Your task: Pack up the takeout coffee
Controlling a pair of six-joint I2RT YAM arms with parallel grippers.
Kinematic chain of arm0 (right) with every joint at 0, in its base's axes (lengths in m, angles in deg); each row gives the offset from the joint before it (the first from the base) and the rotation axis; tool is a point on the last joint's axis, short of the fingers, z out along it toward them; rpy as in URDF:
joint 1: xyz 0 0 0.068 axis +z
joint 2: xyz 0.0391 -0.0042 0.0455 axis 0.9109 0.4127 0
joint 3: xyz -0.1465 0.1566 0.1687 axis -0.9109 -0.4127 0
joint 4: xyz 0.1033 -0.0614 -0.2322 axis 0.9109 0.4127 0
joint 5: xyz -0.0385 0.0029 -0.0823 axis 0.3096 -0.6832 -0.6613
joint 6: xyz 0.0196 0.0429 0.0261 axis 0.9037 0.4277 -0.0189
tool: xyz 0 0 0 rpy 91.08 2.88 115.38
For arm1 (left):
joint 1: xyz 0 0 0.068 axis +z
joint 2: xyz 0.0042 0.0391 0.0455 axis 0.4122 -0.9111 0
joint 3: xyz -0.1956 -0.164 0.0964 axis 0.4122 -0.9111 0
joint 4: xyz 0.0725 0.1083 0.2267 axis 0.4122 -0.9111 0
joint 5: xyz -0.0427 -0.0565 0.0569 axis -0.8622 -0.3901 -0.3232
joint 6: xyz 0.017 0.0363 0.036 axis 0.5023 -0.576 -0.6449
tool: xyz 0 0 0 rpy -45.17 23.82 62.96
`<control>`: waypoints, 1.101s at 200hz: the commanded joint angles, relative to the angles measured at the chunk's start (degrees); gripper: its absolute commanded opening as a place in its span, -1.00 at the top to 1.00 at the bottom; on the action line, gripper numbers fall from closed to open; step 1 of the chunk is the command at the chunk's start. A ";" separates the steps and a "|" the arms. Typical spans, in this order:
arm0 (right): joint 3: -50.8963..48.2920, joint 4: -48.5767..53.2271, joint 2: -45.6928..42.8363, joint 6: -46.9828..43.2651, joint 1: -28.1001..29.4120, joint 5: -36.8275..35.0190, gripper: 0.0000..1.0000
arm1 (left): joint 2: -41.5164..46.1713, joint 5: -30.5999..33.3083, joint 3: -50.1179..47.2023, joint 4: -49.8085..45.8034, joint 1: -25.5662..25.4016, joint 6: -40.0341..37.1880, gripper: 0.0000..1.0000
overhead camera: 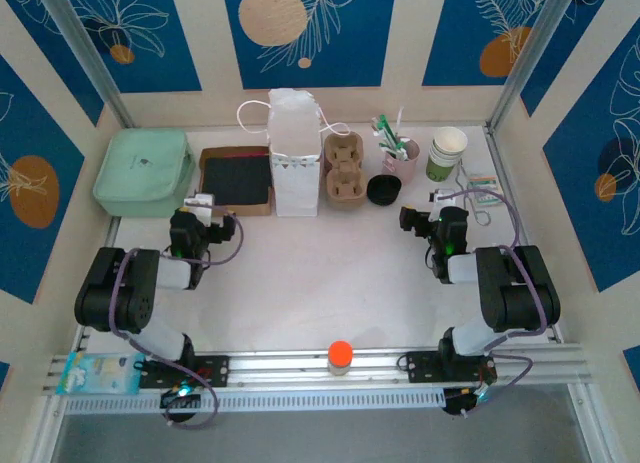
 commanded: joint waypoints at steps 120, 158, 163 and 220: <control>1.16 -0.79 -0.91 -0.39 0.18 0.76 -0.98 | 0.92 -0.35 -0.01 0.31 0.27 0.16 -0.99; 1.16 -0.82 -0.91 -0.39 0.16 0.73 -0.98 | 0.92 -0.30 -0.01 0.31 0.28 0.15 -0.99; 1.15 -0.83 -0.91 -0.38 0.17 0.73 -0.98 | 0.92 -0.26 0.12 0.31 0.27 0.15 -0.99; 1.25 -0.65 -0.89 -0.30 0.11 0.72 -0.98 | 0.83 -0.11 0.14 0.15 0.27 0.24 -0.99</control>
